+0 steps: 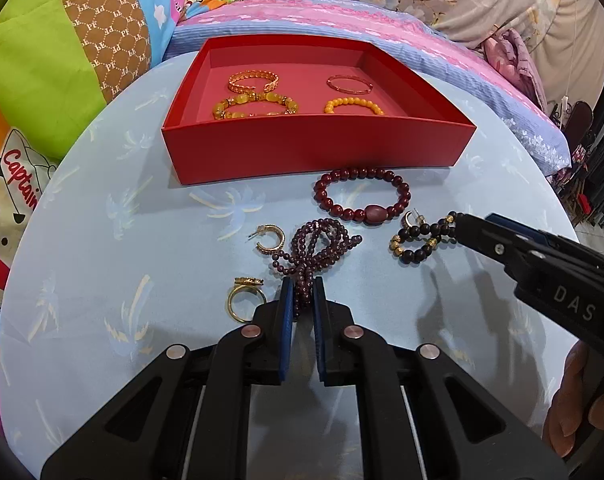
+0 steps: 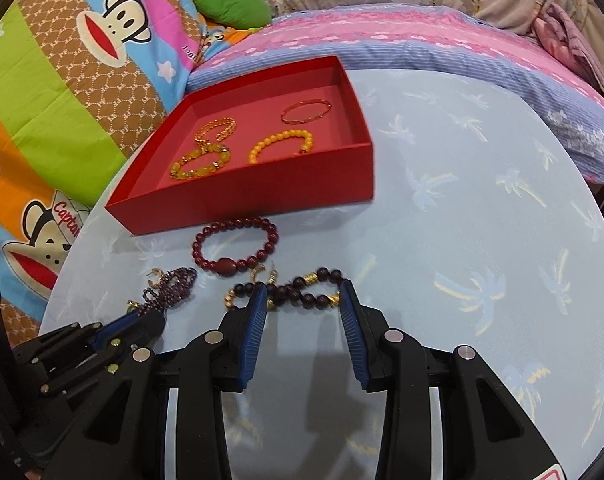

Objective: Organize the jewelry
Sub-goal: 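Grasp the dark red multi-strand bead bracelet with the left tool, then grasp the black bead bracelet with the right tool while the left holds the dark red strands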

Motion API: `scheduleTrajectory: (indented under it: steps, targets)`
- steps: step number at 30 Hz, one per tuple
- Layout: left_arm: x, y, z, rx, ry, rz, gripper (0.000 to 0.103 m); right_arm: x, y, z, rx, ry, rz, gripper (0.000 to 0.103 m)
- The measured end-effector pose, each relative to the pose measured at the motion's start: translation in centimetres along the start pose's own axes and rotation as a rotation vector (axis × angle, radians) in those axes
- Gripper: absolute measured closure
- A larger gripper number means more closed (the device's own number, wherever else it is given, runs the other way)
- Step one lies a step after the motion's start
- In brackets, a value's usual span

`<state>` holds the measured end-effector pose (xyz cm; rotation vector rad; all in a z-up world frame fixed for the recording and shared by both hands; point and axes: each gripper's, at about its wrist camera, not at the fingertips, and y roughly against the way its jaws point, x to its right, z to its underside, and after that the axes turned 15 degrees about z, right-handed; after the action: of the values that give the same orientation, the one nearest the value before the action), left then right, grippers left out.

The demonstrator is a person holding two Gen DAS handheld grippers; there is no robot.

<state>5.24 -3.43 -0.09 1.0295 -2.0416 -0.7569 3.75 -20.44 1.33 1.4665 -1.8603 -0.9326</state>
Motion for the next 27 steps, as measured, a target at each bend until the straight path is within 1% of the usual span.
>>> scheduleTrajectory:
  steps: [4, 6, 8, 15, 19, 22, 27]
  targets:
    - [0.0, 0.0, 0.0, -0.001, 0.001, 0.003, 0.094, -0.8, -0.4, -0.5, 0.004, 0.029, -0.008, 0.070]
    - [0.1, -0.1, 0.0, 0.000, 0.000, 0.002, 0.094, -1.0, -0.9, -0.5, -0.008, 0.040, -0.004, 0.071]
    - [0.0, -0.1, 0.0, 0.000, 0.001, 0.003, 0.094, -0.9, -1.2, -0.2, -0.018, 0.040, -0.005, 0.071]
    - [0.0, -0.1, -0.1, 0.002, 0.004, 0.005, 0.094, -0.9, -0.4, 0.9, -0.028, 0.063, -0.010, 0.071]
    - [-0.1, -0.1, -0.1, 0.004, 0.008, 0.008, 0.094, -0.8, -0.4, 1.9, -0.085, 0.050, -0.064, 0.071]
    - [-0.1, -0.1, -0.1, 0.005, 0.005, 0.007, 0.094, -1.1, 0.3, 2.2, -0.059, 0.072, -0.033, 0.071]
    - [-0.1, -0.1, -0.1, 0.003, 0.009, 0.009, 0.094, -1.0, 1.0, 1.0, -0.008, 0.077, -0.013, 0.071]
